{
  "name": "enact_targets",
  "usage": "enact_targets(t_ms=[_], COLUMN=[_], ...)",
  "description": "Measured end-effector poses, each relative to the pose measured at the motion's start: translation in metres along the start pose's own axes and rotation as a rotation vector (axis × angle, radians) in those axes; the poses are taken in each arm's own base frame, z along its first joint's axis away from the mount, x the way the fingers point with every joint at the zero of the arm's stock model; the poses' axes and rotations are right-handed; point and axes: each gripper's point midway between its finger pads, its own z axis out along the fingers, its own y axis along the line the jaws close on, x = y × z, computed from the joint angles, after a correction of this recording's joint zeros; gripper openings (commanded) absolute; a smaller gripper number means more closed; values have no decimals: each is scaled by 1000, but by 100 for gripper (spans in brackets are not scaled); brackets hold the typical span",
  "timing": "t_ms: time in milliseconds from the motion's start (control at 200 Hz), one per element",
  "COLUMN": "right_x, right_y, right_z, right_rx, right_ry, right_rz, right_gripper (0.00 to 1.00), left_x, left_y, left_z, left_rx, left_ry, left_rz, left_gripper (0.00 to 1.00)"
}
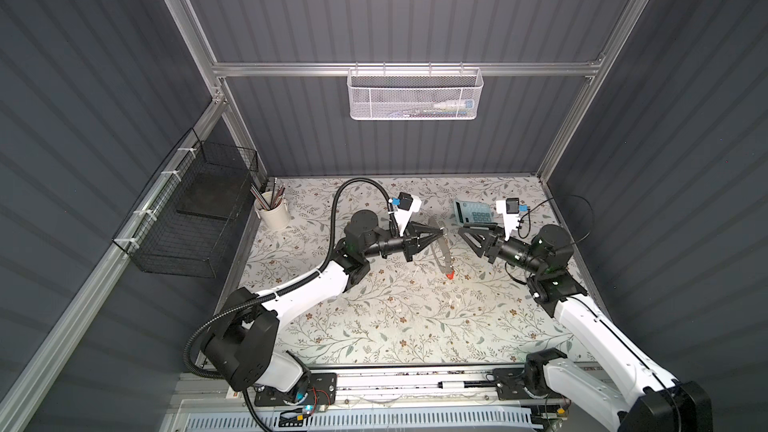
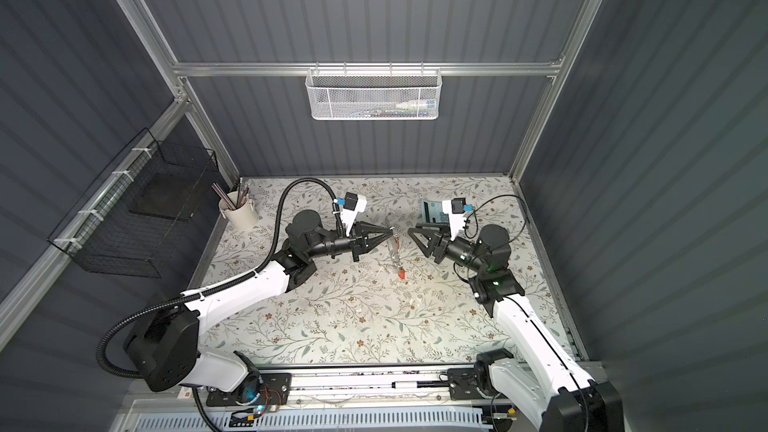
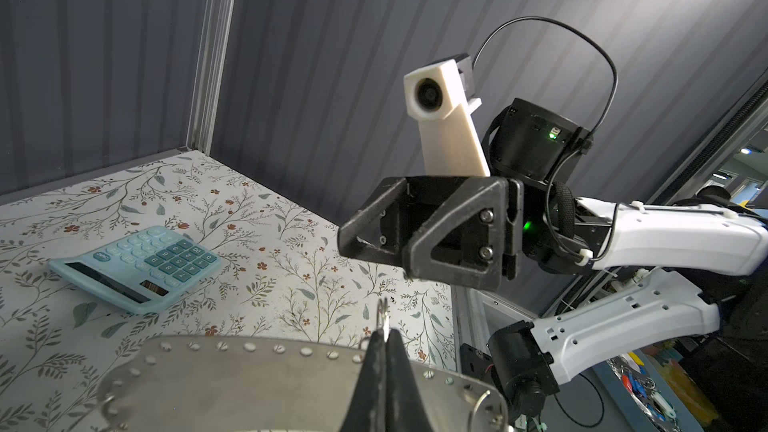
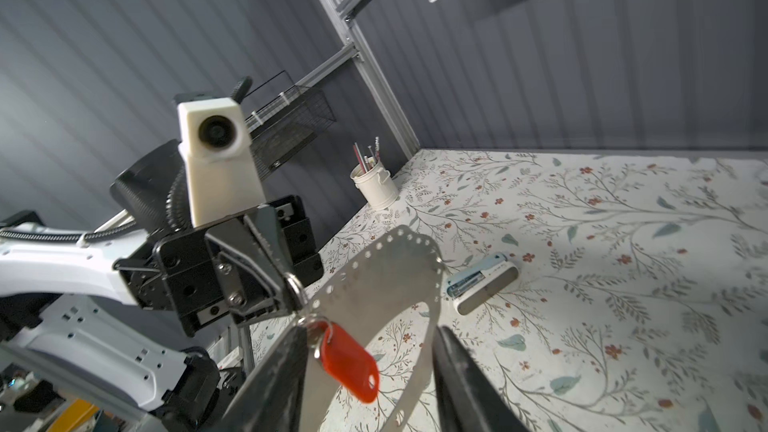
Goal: Put the keys on the keyring
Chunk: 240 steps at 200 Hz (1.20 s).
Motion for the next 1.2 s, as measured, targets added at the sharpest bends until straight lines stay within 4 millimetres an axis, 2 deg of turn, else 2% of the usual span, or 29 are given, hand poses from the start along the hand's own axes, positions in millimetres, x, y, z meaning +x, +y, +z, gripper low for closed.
enact_targets(t_ms=[125, 145, 170, 185, 435, 630, 931, 1061, 1201], right_x=[7, 8, 9, 11, 15, 23, 23, 24, 25], right_y=[-22, -25, -28, -30, -50, -51, -52, -53, -53], right_z=[-3, -3, -4, -4, -12, -19, -31, -33, -35], right_rx=[83, 95, 108, 117, 221, 234, 261, 270, 273], right_ry=[22, 25, 28, 31, 24, 7, -15, -10, -6], right_rz=[73, 89, 87, 106, 144, 149, 119, 114, 115], right_gripper=[77, 84, 97, 99, 99, 99, 99, 99, 99], left_x=[2, 4, 6, 8, 48, 65, 88, 104, 126], left_y=[2, 3, 5, 6, 38, 59, 88, 103, 115], left_z=[1, 1, 2, 3, 17, 34, 81, 93, 95], left_rx=[-2, -3, -5, -6, -42, -49, -35, -42, -59], left_ry=[4, 7, 11, 15, 92, 113, 119, 121, 149], left_rz=[-4, -7, -11, -14, -91, -131, -187, -231, -282], left_gripper=[0, 0, 0, 0, 0, 0, 0, 0, 0])
